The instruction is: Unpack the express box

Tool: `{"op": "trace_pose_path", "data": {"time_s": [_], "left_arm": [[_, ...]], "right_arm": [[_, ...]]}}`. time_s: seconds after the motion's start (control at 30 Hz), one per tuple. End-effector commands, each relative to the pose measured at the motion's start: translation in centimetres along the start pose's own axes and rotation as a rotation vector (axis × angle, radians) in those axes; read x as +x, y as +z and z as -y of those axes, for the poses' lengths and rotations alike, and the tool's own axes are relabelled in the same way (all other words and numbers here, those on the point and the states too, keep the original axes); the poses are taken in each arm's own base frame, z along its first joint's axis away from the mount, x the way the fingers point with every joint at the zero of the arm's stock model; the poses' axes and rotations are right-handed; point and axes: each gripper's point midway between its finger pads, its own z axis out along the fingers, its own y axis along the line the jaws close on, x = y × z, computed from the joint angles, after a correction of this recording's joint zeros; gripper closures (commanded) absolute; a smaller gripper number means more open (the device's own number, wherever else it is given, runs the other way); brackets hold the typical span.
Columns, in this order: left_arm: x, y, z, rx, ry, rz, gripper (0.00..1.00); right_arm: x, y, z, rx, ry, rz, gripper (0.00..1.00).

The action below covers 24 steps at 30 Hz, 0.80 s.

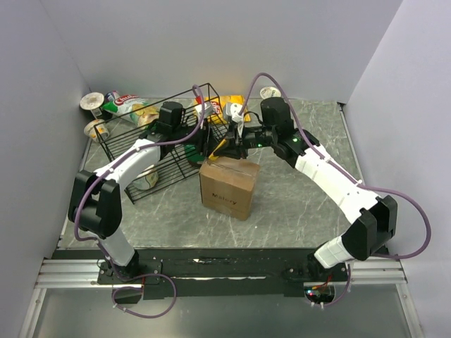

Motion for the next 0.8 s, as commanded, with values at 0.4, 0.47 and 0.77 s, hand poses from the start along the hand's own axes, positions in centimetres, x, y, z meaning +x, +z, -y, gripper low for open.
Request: {"op": "trace_pose_path", "data": {"time_s": [0.4,0.47,0.77], "left_arm": [[-0.5,-2.5,-0.6,-0.117,-0.032,0.027,0.65],[-1.5,-4.1,-0.8,-0.152,-0.031,0.061,0.68],[-2.2,-6.1,2.2,-0.064,-0.071,0.118,0.47]], "right_arm": [[-4.4,-2.1,-1.0,0.131,-0.150,0.036,1.00],[-4.4,-2.1,-1.0,0.136,-0.153,0.037,1.00],[-4.7,-1.8,-1.0,0.117,-0.143,0.044,1.00]]}}
